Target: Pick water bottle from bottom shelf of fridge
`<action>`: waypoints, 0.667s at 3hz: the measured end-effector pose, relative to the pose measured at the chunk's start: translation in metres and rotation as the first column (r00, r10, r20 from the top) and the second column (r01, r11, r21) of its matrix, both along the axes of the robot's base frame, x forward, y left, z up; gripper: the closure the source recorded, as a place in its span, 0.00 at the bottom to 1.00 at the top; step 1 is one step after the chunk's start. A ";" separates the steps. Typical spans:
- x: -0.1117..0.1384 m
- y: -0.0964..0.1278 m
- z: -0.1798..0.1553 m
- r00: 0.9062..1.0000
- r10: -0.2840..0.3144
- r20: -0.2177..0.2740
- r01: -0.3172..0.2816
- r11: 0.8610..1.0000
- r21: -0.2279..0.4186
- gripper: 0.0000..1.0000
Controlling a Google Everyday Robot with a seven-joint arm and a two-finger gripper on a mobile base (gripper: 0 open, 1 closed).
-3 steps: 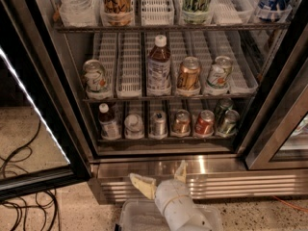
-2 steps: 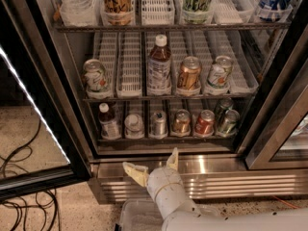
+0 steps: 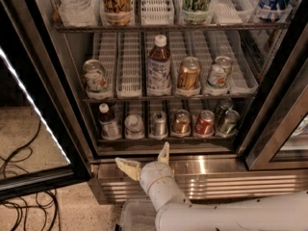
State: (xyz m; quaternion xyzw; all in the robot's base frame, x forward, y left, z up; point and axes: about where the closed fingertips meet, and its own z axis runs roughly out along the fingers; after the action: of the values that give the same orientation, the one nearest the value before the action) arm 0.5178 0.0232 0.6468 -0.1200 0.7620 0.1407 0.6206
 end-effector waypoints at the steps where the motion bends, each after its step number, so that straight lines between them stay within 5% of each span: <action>1: 0.025 0.021 0.003 0.997 0.009 0.072 -0.011 0.999 0.033 0.00; 2: 0.040 0.036 0.002 0.989 -0.019 0.147 0.013 0.999 0.047 0.00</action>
Offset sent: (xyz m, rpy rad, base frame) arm 0.0557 0.0512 0.0000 0.0507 -0.2344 -0.0459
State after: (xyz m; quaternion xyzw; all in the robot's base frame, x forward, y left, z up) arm 0.5574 0.0592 0.6488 -0.1095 0.7117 0.1441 0.6788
